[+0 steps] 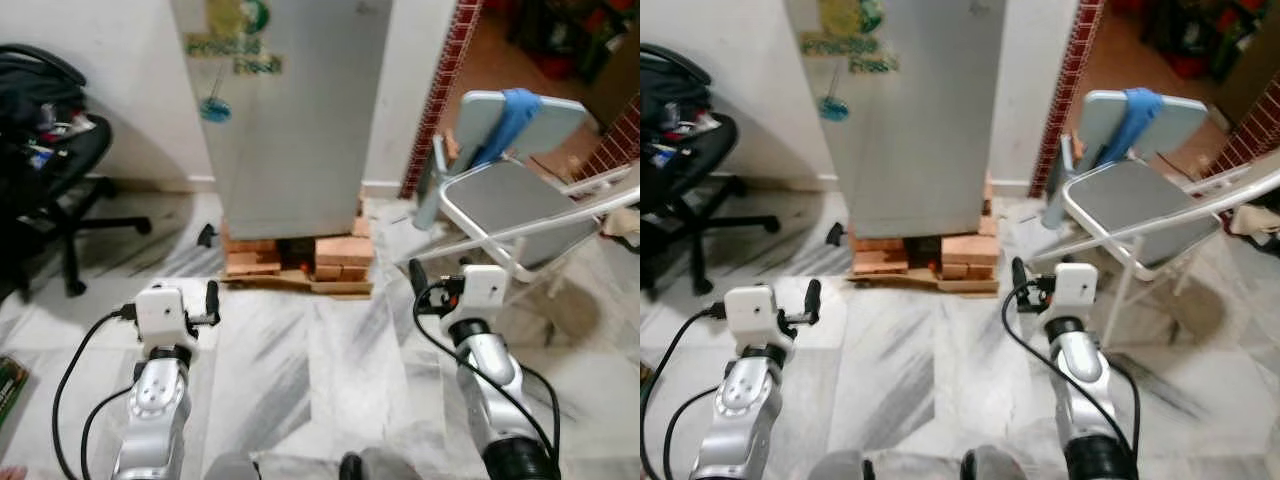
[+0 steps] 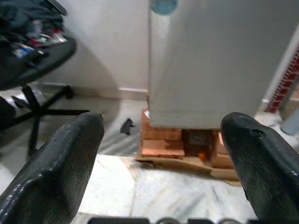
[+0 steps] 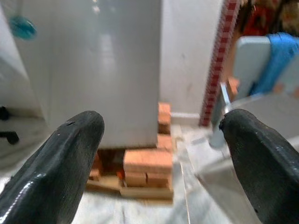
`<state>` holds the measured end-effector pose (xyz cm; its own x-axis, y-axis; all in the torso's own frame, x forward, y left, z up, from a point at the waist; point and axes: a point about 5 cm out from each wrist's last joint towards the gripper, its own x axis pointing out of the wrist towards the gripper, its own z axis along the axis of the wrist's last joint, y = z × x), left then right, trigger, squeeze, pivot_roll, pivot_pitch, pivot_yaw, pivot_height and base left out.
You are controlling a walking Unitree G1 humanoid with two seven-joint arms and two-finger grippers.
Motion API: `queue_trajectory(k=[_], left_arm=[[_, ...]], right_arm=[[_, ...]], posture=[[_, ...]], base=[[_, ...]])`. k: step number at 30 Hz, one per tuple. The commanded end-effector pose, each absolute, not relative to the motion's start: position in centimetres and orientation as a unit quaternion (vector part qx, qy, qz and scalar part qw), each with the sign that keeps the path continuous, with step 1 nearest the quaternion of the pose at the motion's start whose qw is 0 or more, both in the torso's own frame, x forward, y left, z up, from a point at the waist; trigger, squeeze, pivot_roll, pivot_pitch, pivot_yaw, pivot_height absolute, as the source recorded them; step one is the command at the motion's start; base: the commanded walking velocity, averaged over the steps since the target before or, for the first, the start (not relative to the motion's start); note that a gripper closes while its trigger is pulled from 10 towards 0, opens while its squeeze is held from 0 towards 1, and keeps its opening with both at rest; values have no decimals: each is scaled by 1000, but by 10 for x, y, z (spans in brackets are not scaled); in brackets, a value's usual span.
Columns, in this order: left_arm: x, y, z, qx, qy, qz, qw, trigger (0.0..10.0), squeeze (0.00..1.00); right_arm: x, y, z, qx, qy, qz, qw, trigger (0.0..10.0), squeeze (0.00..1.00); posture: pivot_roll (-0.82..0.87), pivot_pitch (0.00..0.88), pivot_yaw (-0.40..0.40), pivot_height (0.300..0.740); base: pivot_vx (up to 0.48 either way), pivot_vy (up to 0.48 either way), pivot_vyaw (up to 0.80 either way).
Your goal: Restocking fridge
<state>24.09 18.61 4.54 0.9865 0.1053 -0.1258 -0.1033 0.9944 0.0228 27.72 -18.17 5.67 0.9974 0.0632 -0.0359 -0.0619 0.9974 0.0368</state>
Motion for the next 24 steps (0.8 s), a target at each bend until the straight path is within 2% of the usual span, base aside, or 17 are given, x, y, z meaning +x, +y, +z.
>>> queue_trajectory(k=[1, 6, 14, 16, 21, 24], left_arm=[[240, 191, 48, 20, 57, 54, 997, 10000, 0], [246, 193, 62, 50, 14, 45, 998, 10000, 0], [250, 187, 64, 48, 8, 19, 999, 10000, 0], [250, 187, 64, 47, 8, 18, 999, 10000, 0], [250, 186, 64, 42, 6, 16, 999, 10000, 0], [250, 185, 64, 42, 7, 13, 999, 10000, 0]], right_arm=[[279, -177, 57, 26, 21, 37, 999, 10000, 0], [280, -175, 61, 14, 17, 40, 999, 10000, 0], [289, -172, 68, 16, 7, 32, 999, 10000, 0], [290, -172, 68, 16, 8, 31, 999, 10000, 0], [288, -172, 64, 19, 16, 30, 999, 10000, 0], [288, -172, 63, 24, 20, 30, 999, 10000, 0]], posture=[[59, 62, -26, 740], [58, 66, -21, 740], [59, 70, -17, 740], [60, 71, -16, 740], [62, 73, -19, 740], [63, 74, -20, 740]], base=[[0, 480, 0], [0, 480, 0], [0, 459, 0], [0, 420, -488], [298, 375, -800], [405, 187, 0]])
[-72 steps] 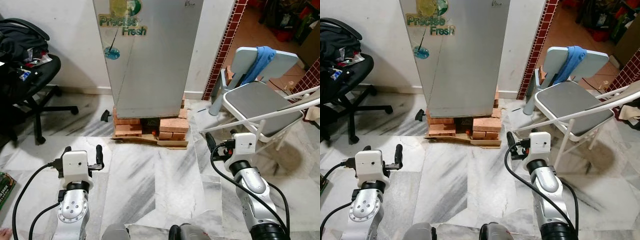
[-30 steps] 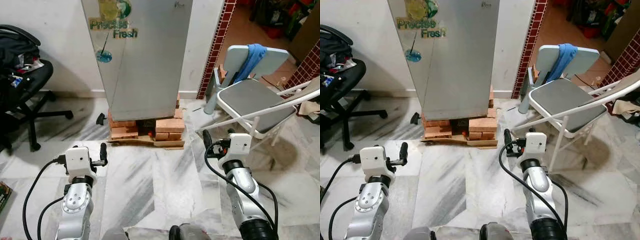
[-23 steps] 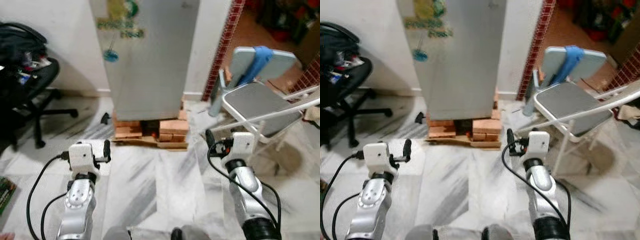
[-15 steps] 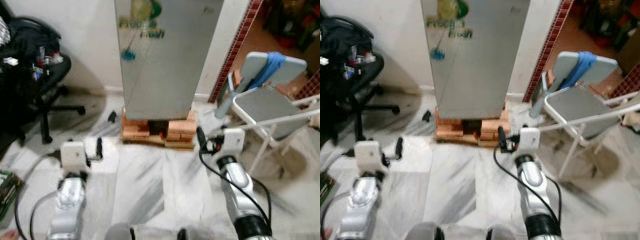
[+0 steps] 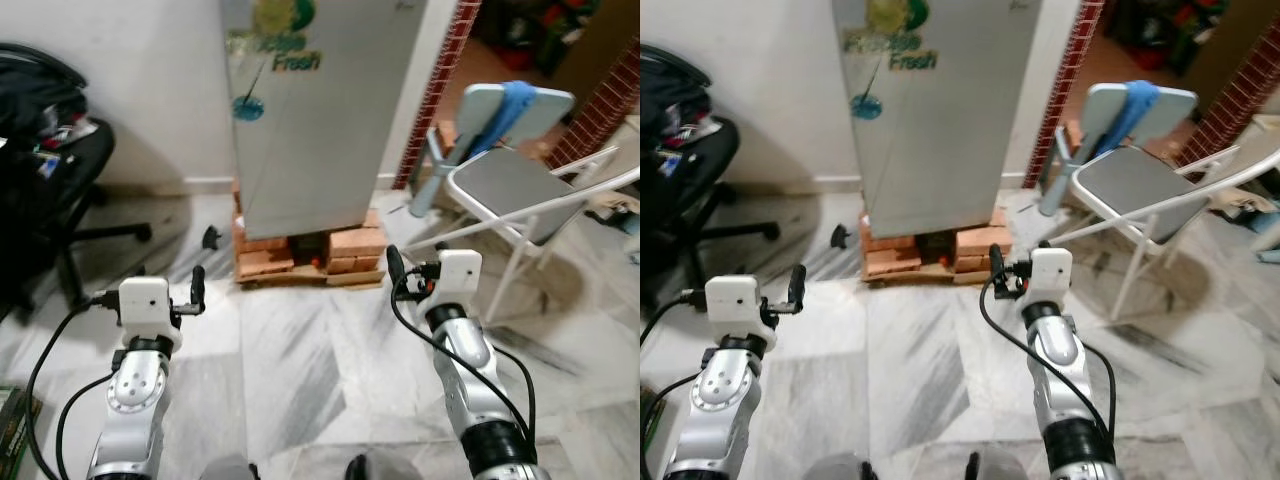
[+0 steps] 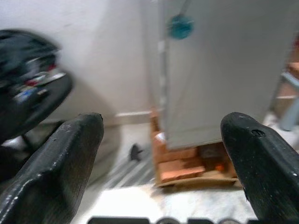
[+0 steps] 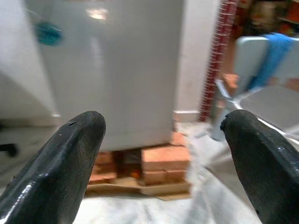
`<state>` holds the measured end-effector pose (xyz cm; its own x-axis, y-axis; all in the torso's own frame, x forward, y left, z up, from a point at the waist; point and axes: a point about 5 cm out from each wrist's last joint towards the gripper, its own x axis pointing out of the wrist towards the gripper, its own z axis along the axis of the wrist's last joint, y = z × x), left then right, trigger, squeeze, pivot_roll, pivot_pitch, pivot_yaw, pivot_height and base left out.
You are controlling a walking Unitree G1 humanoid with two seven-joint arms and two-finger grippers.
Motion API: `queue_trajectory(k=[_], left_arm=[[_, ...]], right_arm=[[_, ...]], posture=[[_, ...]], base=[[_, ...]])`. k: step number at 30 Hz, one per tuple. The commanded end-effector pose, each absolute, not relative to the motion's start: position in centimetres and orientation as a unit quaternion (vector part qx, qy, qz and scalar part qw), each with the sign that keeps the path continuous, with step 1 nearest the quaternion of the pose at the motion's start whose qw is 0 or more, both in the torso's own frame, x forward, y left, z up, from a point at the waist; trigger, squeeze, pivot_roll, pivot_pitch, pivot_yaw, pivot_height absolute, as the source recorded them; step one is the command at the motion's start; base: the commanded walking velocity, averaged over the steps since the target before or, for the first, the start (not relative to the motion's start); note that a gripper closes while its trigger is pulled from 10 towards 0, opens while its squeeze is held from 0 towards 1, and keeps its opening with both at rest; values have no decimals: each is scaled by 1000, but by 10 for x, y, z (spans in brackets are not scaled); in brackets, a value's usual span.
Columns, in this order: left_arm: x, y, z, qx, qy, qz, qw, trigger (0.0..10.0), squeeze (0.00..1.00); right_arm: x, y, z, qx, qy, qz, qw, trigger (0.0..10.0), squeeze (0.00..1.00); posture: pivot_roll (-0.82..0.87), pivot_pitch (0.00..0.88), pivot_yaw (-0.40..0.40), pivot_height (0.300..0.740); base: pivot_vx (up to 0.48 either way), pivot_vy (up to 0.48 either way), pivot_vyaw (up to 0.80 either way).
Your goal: Restocking fridge
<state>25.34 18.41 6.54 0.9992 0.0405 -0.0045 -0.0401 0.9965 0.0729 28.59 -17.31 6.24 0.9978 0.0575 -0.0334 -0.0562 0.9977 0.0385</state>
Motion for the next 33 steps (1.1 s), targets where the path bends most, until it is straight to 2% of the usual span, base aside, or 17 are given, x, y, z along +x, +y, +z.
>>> queue_trajectory(k=[1, 12, 19, 26, 33], left_arm=[[250, 185, 63, 43, 6, 12, 999, 10000, 0], [249, 184, 62, 35, 11, 8, 999, 10000, 0], [247, 184, 61, 33, 15, 10, 999, 10000, 0], [248, 186, 59, 34, 24, 15, 999, 10000, 0], [246, 186, 58, 41, 26, 12, 999, 10000, 0]], right_arm=[[288, -172, 62, 25, 21, 30, 999, 10000, 0], [287, -172, 61, 28, 24, 30, 999, 10000, 0], [287, -173, 60, 30, 27, 31, 999, 10000, 0], [287, -172, 60, 29, 28, 36, 999, 10000, 0], [289, -169, 60, 31, 27, 41, 998, 10000, 0]], posture=[[63, 74, -20, 740], [60, 83, -23, 740], [62, 89, -25, 740], [63, 92, -16, 740], [68, 105, -7, 740]], base=[[435, 0, 0], [468, 0, 0], [427, 0, -479], [335, 334, -490], [0, 439, -347]])
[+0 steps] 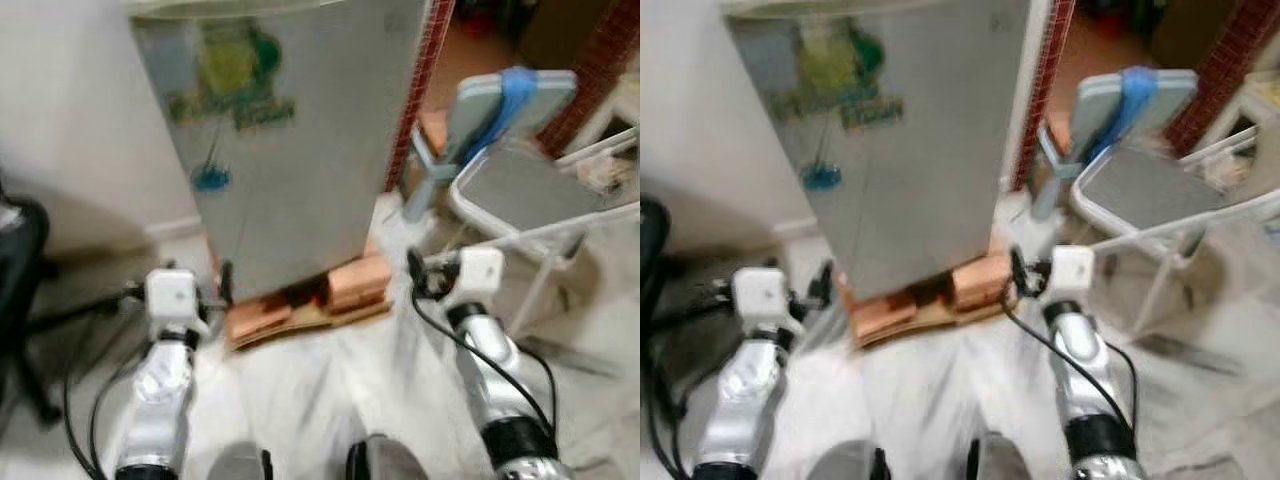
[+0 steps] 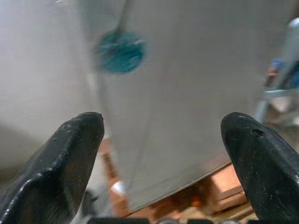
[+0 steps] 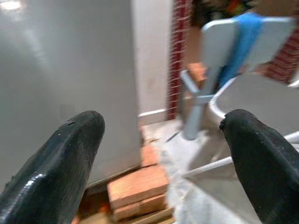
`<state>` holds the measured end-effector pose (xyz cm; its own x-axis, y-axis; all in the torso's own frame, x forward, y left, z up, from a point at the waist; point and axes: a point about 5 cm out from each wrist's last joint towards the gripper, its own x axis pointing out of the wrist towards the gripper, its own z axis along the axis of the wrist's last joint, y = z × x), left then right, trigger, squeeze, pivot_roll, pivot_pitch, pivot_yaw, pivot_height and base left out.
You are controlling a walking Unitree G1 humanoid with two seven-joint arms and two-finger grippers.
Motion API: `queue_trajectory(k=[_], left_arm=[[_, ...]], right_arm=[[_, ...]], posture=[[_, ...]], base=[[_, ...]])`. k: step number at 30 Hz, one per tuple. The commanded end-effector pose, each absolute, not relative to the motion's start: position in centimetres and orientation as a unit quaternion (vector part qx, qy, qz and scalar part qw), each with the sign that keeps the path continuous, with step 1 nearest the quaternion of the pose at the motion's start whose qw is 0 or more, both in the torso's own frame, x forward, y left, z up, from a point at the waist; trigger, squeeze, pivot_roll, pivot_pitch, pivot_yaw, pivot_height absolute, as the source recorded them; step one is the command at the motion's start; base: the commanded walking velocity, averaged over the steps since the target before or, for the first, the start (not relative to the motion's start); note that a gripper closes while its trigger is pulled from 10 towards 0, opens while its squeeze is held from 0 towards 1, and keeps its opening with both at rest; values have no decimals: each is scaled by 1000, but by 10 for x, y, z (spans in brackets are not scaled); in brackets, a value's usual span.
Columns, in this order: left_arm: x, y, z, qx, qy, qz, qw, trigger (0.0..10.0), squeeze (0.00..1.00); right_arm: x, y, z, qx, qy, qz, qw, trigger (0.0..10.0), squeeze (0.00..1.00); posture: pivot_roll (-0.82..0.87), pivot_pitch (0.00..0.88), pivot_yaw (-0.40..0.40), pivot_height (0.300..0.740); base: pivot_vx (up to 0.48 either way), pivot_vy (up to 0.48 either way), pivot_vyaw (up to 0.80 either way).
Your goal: Restocking fridge
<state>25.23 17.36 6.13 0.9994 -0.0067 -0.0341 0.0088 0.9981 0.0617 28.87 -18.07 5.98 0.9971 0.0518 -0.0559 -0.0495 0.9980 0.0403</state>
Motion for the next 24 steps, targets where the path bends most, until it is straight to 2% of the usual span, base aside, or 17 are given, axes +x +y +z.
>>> queue_trajectory(k=[1, 5, 10, 16, 24], left_arm=[[246, 186, 58, 42, 28, 12, 999, 10000, 0], [247, 184, 55, 47, 37, 10, 998, 10000, 0], [248, 181, 50, 56, 54, 3, 997, 10000, 0], [249, 178, 49, 49, 58, 0, 997, 10000, 0], [250, 178, 50, 60, 59, 3, 996, 10000, 0]], right_arm=[[289, -169, 59, 32, 28, 40, 998, 10000, 0], [288, -169, 59, 37, 28, 43, 998, 10000, 0], [289, -169, 56, 49, 34, 45, 997, 10000, 0], [290, -168, 55, 47, 38, 50, 997, 10000, 0], [290, -169, 55, 46, 38, 53, 997, 10000, 0]], posture=[[70, 105, -8, 740], [76, 104, -14, 740], [88, 97, -19, 740], [86, 92, -23, 740], [84, 95, -27, 740]], base=[[0, 409, 0], [0, 331, 0], [0, 0, 0], [0, 480, 0], [0, 480, -552]])
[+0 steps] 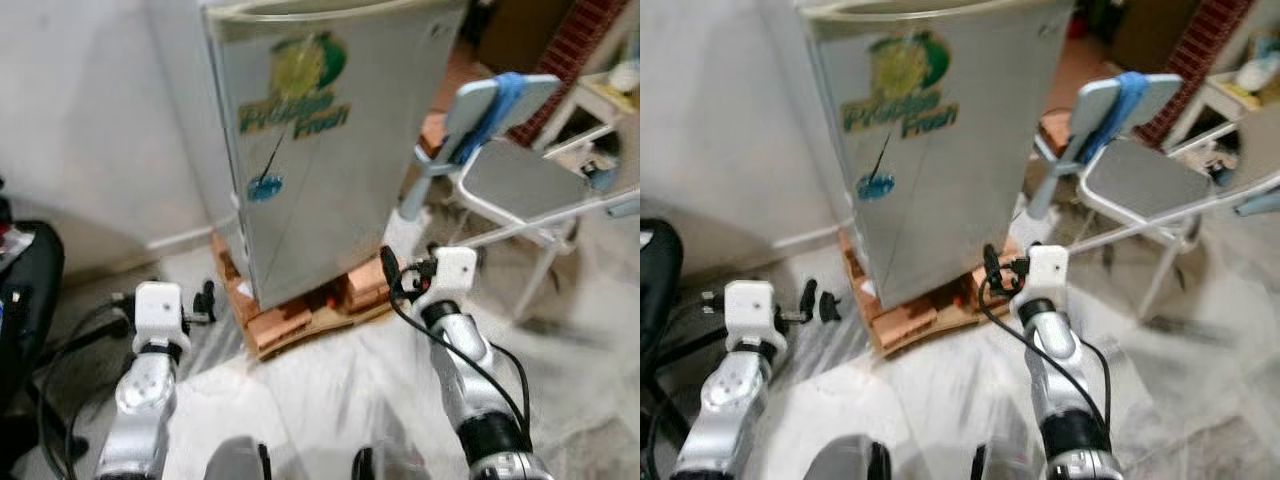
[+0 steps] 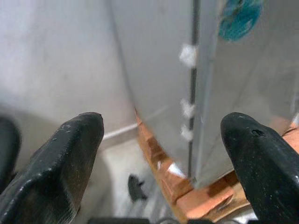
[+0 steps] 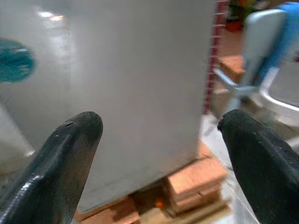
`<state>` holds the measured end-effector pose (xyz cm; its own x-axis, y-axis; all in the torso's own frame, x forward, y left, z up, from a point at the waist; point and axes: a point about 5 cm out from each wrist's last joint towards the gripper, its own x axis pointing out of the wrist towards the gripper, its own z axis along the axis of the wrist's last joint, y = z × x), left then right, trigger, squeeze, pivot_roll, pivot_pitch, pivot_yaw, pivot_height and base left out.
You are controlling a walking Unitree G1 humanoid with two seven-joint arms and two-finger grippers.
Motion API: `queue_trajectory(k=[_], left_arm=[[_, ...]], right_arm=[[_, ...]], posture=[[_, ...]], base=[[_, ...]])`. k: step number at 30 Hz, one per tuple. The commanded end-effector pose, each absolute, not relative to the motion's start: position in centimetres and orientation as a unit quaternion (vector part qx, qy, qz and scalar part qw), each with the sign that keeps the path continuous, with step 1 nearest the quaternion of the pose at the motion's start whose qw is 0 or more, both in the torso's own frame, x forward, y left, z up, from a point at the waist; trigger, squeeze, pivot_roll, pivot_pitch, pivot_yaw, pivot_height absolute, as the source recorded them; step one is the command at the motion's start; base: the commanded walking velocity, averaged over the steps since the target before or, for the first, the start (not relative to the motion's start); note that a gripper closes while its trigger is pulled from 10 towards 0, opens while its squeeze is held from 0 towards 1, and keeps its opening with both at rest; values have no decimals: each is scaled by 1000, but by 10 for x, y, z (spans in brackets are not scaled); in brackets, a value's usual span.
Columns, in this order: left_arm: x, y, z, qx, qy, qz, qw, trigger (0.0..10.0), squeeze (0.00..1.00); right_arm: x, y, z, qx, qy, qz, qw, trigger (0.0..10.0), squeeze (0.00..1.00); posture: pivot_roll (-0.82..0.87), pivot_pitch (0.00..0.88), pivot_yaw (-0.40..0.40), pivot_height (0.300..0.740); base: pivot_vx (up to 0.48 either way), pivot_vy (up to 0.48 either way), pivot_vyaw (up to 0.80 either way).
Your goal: Restocking fridge
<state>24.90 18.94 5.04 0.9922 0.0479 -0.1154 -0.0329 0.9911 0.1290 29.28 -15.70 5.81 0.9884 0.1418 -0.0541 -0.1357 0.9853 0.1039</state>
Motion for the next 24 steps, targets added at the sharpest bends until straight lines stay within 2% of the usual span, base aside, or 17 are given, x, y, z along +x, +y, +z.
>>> queue_trajectory(k=[1, 24], left_arm=[[250, 178, 50, 60, 59, 3, 996, 10000, 0], [253, 170, 56, 50, 45, -16, 998, 10000, 0]], right_arm=[[290, -169, 55, 46, 38, 53, 997, 10000, 0], [293, -170, 54, 40, 43, 55, 997, 10000, 0]], posture=[[84, 95, -28, 740], [87, 91, -32, 740]], base=[[0, 480, 0], [0, 480, 0]])
